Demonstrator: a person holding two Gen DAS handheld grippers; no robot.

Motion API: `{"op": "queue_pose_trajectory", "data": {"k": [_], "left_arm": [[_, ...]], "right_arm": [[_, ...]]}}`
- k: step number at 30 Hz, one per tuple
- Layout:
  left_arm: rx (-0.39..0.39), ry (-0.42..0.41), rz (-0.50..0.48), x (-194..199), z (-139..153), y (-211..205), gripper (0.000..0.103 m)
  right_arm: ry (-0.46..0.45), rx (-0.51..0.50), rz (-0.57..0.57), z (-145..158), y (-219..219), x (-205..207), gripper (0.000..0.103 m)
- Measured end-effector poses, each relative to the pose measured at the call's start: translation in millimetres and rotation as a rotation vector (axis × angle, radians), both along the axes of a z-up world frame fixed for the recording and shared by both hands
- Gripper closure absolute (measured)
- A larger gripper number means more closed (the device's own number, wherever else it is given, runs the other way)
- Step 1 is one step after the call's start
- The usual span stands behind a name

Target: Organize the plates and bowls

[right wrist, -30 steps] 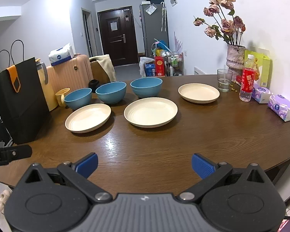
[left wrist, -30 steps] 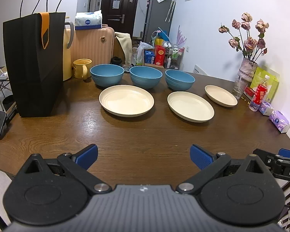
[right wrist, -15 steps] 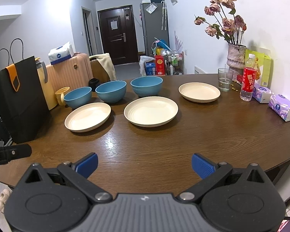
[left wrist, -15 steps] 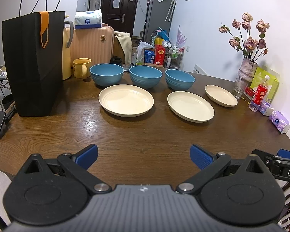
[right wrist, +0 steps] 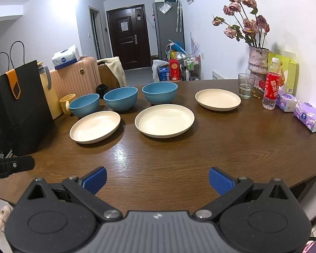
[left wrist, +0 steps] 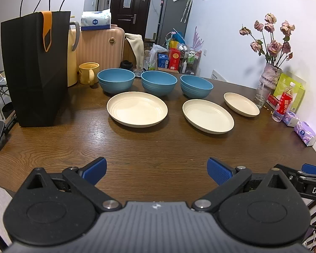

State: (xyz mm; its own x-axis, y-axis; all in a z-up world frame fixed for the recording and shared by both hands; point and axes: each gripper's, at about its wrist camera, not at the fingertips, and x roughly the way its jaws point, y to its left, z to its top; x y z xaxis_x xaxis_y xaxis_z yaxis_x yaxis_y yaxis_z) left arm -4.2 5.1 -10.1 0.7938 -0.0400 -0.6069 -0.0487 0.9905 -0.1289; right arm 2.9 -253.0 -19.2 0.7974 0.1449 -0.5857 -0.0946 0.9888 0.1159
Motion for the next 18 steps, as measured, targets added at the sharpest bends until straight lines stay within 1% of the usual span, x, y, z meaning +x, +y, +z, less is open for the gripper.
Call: {"op": "queue_pose_trajectory", "data": {"k": [7,18], "left_arm": [[0.0,0.001,0.001,2,0,1,0.0],[-0.001,0.006,0.008,10,-2,3,0.0]], "right_arm": [[0.001,0.0,0.001,0,0,0,0.0],[0.006,-0.002,0.004,-5,3,13,0.0]]}}
